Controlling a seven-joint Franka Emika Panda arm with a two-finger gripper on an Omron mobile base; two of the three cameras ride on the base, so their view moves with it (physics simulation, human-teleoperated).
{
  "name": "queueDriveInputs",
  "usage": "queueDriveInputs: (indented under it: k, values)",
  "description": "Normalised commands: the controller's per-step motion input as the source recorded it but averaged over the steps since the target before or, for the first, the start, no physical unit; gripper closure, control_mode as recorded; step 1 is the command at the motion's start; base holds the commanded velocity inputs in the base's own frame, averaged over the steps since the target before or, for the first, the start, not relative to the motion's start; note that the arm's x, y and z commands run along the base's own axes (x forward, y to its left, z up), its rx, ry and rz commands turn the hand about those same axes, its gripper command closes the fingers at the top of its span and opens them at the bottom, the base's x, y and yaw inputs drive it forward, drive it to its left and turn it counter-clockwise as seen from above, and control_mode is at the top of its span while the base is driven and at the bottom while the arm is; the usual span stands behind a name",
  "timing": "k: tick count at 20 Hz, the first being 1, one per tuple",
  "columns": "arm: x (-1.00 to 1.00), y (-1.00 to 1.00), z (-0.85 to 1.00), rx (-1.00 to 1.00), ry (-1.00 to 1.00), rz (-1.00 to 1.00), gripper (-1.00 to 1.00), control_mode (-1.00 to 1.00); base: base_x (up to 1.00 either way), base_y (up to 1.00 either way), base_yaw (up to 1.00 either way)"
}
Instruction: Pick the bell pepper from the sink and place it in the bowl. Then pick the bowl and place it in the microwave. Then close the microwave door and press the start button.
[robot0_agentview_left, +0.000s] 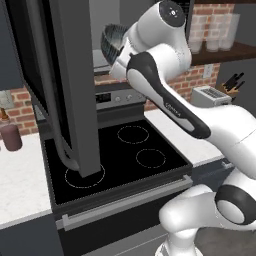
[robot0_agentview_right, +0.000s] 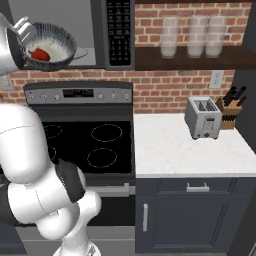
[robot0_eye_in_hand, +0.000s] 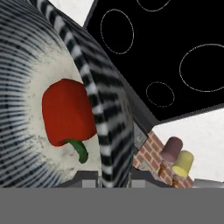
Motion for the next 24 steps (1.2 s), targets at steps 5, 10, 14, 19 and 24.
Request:
queueDriveInputs:
  k: [5, 10, 14, 19, 24]
  values:
    - [1.0, -0.03, 0.02, -0.12, 0.0, 0.28, 1.0, -1.0, 0.0, 0.0, 0.0]
    - [1.0, -0.03, 0.0, -0.21, 0.0, 0.28, 1.0, -1.0, 0.0, 0.0, 0.0]
    - [0.93, -0.02, 0.0, -0.28, -0.03, 0.28, 1.0, -1.0, 0.0, 0.0, 0.0]
    - [0.85, -0.15, 0.0, -0.26, -0.07, 0.29, 1.0, -1.0, 0.0, 0.0, 0.0]
    - [0.75, -0.27, 0.0, -0.24, -0.09, 0.28, 1.0, -1.0, 0.0, 0.0, 0.0]
